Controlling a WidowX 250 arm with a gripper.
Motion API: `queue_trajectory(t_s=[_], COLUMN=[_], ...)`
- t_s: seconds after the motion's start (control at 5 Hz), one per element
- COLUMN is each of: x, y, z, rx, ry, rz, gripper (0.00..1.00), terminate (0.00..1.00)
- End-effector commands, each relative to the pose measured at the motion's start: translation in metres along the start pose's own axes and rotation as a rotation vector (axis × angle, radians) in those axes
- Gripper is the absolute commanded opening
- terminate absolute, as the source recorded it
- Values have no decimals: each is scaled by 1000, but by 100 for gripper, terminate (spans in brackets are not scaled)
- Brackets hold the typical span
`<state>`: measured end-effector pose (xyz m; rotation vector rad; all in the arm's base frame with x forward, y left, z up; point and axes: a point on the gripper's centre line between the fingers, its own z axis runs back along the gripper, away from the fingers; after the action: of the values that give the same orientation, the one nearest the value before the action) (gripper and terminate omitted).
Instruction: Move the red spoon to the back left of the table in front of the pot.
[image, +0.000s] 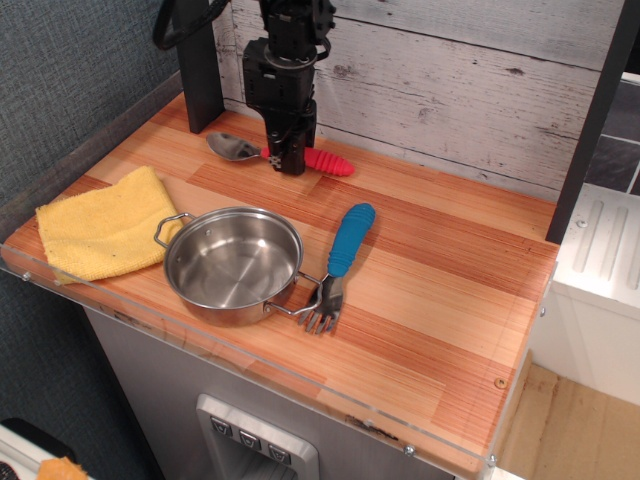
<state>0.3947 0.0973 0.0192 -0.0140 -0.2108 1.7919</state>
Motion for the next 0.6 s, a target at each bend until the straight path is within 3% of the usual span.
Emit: queue_trajectory(t_s=[0.0,0.2,0.4], x=[9,12,15], y=[15,12,9], z=[8,14,23], rx=[-8,5,-7], ry=[32,51,45], rz=[-32,-107,-142], gripper=[0,100,100], terminate=[0,0,0])
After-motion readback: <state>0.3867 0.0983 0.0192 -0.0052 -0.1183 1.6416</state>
